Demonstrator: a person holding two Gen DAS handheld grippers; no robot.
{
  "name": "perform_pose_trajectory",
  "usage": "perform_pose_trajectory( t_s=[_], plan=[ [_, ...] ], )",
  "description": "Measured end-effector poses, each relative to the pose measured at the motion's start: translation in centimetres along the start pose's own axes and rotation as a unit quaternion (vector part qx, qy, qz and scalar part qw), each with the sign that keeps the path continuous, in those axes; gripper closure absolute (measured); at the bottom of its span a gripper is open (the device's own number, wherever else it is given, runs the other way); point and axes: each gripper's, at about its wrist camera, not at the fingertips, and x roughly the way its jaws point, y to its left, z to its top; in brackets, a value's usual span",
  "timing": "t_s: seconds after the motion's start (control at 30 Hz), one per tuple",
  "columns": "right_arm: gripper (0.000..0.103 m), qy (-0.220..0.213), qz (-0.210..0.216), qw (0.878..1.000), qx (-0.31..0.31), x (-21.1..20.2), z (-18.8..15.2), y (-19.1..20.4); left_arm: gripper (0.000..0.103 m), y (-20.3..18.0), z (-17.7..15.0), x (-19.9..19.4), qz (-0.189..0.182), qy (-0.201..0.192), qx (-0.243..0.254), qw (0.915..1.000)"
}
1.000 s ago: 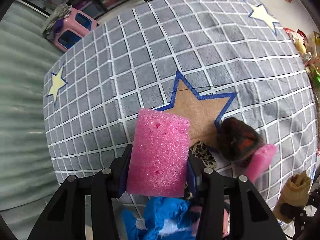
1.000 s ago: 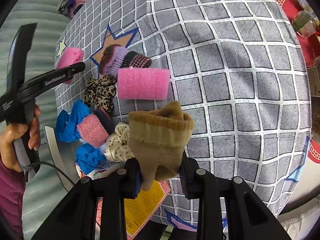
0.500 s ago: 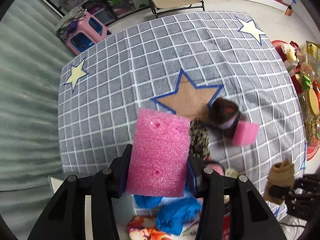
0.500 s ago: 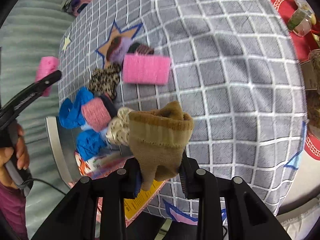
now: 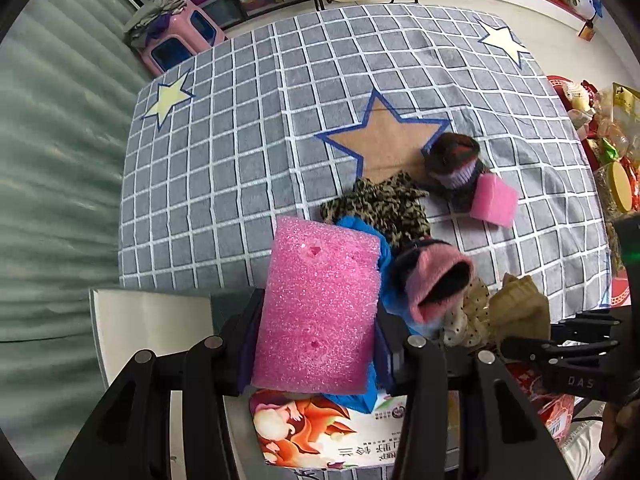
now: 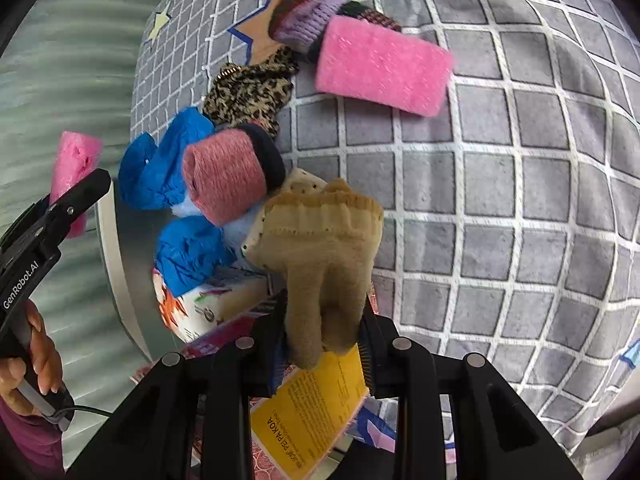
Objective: Organize soft objects
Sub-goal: 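Lift the glove and sponge and carry both toward the white box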
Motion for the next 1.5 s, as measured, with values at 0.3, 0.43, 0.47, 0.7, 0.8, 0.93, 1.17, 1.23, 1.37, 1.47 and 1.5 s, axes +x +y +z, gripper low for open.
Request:
perform_pose_trajectory(
  t_s=[0.3, 0.43, 0.47, 0.7, 0.8, 0.93, 1.17, 1.23, 1.37, 1.47, 1.5],
  plan=[
    [0.071, -0.031, 0.002, 0.998, 0.047, -1.8, -2.6, -2.3, 0.052, -1.1, -1.9, -0.8, -0.011, -0.013, 0.010, 0.9998],
    [0.071, -0.059, -0.006, 0.997, 0.047, -3.5, -3.7, -2.5, 0.052, -1.4, -3.6, -1.4, -0.015, -0.019, 0.019, 0.9995],
    [0.071, -0.064, -0.006, 0.997, 0.047, -3.9, -4.0, -2.6, 0.052, -1.5, -4.0, -1.5, -0.015, -0.020, 0.020, 0.9995],
    [0.070, -0.063, -0.022, 0.996, 0.061, -3.5, -3.5, -3.4, 0.052, -1.3, -6.6, -1.4, -0.019, -0.001, 0.006, 0.9998],
    [0.042, -0.061, -0.024, 0.996, 0.061, -3.0, -2.6, -3.9, 0.052, -1.1, -7.2, -1.7, -0.017, -0.002, 0.005, 0.9998],
    [0.033, -0.054, -0.004, 0.997, 0.055, -1.3, -1.0, -3.8, 0.052, -0.9, -7.8, -2.0, -0.012, 0.000, 0.000, 0.9999],
    [0.058, -0.010, 0.050, 0.994, 0.094, 2.3, 1.1, -4.4, 0.052, -0.7, -8.8, -2.3, -0.005, 0.005, -0.004, 1.0000],
    [0.086, -0.012, 0.036, 0.994, 0.102, 2.2, 0.8, -4.8, 0.052, -0.8, -9.0, -2.4, -0.005, 0.004, -0.003, 1.0000],
    [0.087, -0.045, 0.046, 0.990, 0.122, 0.1, -1.0, -6.3, 0.052, -1.6, -9.6, -2.5, -0.006, 0.005, 0.010, 0.9999],
    [0.087, -0.061, 0.051, 0.989, 0.125, -1.8, -2.1, -7.0, 0.052, -1.9, -10.1, -2.8, -0.012, 0.007, 0.011, 0.9998],
    [0.087, -0.067, 0.050, 0.989, 0.123, -2.4, -2.5, -7.0, 0.052, -2.0, -10.2, -2.9, -0.016, 0.008, 0.012, 0.9998]
  ],
)
